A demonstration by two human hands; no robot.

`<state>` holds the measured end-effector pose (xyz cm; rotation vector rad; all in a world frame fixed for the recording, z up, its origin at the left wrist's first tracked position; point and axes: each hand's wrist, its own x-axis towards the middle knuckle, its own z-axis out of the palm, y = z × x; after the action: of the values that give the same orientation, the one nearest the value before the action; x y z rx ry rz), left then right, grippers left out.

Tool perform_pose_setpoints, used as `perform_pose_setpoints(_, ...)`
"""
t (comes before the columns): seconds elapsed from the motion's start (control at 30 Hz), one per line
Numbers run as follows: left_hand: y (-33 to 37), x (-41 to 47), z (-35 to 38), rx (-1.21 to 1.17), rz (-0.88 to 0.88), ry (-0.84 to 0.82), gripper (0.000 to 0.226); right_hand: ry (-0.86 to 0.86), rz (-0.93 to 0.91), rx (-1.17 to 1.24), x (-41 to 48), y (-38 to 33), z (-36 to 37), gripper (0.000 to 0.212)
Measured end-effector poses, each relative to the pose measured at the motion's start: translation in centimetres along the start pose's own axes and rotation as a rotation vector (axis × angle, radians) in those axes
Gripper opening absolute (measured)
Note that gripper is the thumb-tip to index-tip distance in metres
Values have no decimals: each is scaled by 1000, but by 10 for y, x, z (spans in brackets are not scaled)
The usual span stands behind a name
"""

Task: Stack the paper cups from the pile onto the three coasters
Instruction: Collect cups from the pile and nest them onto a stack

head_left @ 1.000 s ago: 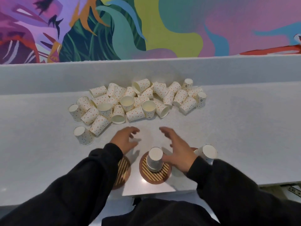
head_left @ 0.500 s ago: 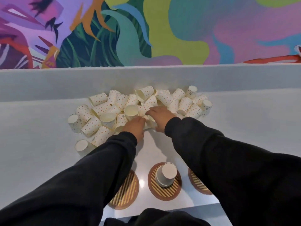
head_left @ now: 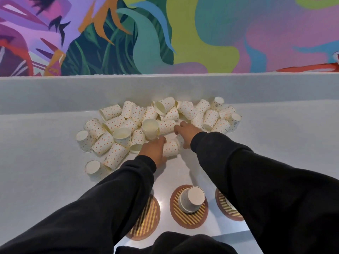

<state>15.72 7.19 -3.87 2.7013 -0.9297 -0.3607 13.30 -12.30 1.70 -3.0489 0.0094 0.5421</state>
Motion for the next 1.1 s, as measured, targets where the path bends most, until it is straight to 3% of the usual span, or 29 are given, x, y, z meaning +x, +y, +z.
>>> perform_pose_setpoints(0.2, -4, -8, -28, -298, -13, 101, 60, -19, 21, -70, -15, 0, -7, 74)
perform_pose_setpoints(0.33, -1, -19, -54, -784, -166, 220, 56, 76, 51, -51, -35, -5, -21, 69)
perform_pose_setpoints(0.43, 5, -29, -69, -1119, -212, 228, 42, 129, 102, 135, -55, -9, -40, 78)
perform_pose_setpoints(0.6, 27, -40, -79, -1738, -339, 81, 25, 209, 106, 487, -97, -20, -49, 63)
perform_pose_setpoints(0.7, 41, -41, -82, -1993, -349, 88, 47, 223, 114, 678, -125, -28, -40, 65)
perform_pose_setpoints(0.77, 47, -42, -82, -2059, -290, 104, 68, 232, 141, 802, -143, -30, -30, 68)
perform_pose_setpoints(0.83, 52, -45, -82, -2041, -238, 93, 76, 231, 158, 914, -163, -29, -16, 74)
perform_pose_setpoints(0.97, 65, -63, -81, -1943, -260, 112, 67, 228, 149, 1182, -204, -26, 28, 67)
perform_pose_setpoints(1.1, 76, -92, -71, -1688, -226, 146, 62, 273, 134, 1252, -230, -36, 71, 63)
